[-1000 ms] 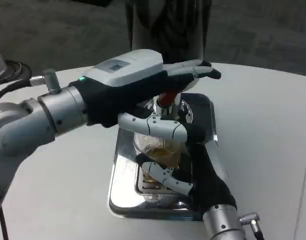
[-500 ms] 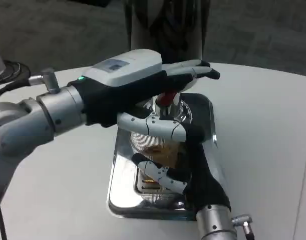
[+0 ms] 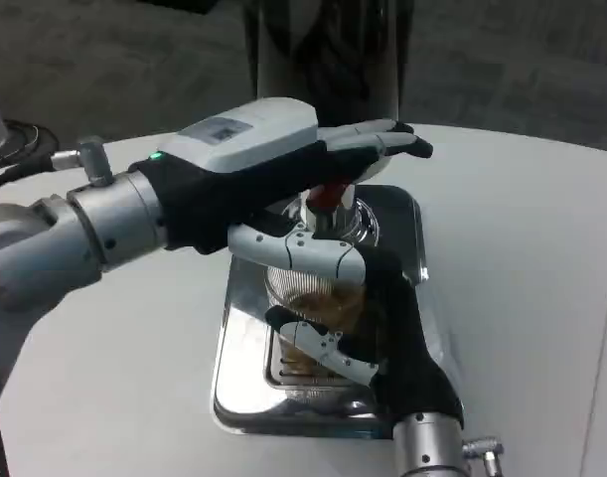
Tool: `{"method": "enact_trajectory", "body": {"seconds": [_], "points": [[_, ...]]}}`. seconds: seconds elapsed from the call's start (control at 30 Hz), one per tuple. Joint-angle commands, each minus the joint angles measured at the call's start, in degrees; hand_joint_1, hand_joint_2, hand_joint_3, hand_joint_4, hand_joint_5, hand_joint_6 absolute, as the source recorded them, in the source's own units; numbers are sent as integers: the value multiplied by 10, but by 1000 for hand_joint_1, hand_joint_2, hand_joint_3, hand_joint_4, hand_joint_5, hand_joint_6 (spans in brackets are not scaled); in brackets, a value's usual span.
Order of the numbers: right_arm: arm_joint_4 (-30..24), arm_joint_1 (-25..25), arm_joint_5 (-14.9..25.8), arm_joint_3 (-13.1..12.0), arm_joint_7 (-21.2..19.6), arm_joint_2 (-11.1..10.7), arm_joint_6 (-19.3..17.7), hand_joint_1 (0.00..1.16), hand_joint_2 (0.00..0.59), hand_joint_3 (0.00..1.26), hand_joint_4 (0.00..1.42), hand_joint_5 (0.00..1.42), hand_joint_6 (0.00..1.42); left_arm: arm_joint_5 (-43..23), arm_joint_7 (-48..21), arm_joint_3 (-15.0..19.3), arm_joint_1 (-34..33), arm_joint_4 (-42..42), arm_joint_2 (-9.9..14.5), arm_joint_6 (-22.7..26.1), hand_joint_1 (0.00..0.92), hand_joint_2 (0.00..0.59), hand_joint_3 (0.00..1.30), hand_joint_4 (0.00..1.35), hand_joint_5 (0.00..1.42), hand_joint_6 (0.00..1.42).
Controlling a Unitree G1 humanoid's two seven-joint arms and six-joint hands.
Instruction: Grasp the cup under the faucet to collect the drink, then remove the cup.
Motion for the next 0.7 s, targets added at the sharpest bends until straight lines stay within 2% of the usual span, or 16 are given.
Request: {"method": "enact_trajectory", "body": {"seconds": [0.03,0.17,0.3,0.43,0.7], "points": [[12,10,0,2,-12,18,-7,807,240,505,619,629,377,9,-8,-3,20,2,6,5,0,121,128,39,117,270],[13,9,0,2,-17,18,-7,834,230,555,686,699,411,-2,10,12,22,7,-4,0,0,119,128,44,119,271],[15,8,2,-1,-22,16,-9,842,217,606,745,763,432,-36,46,45,31,17,-25,-12,0,110,122,60,148,302],[18,9,3,-2,-26,15,-12,850,204,644,790,817,457,-55,61,65,32,24,-40,-18,0,100,98,67,175,331],[20,8,-1,-3,-38,13,-19,864,185,727,878,922,518,-76,69,87,29,23,-53,-22,0,105,126,112,224,371]]}}
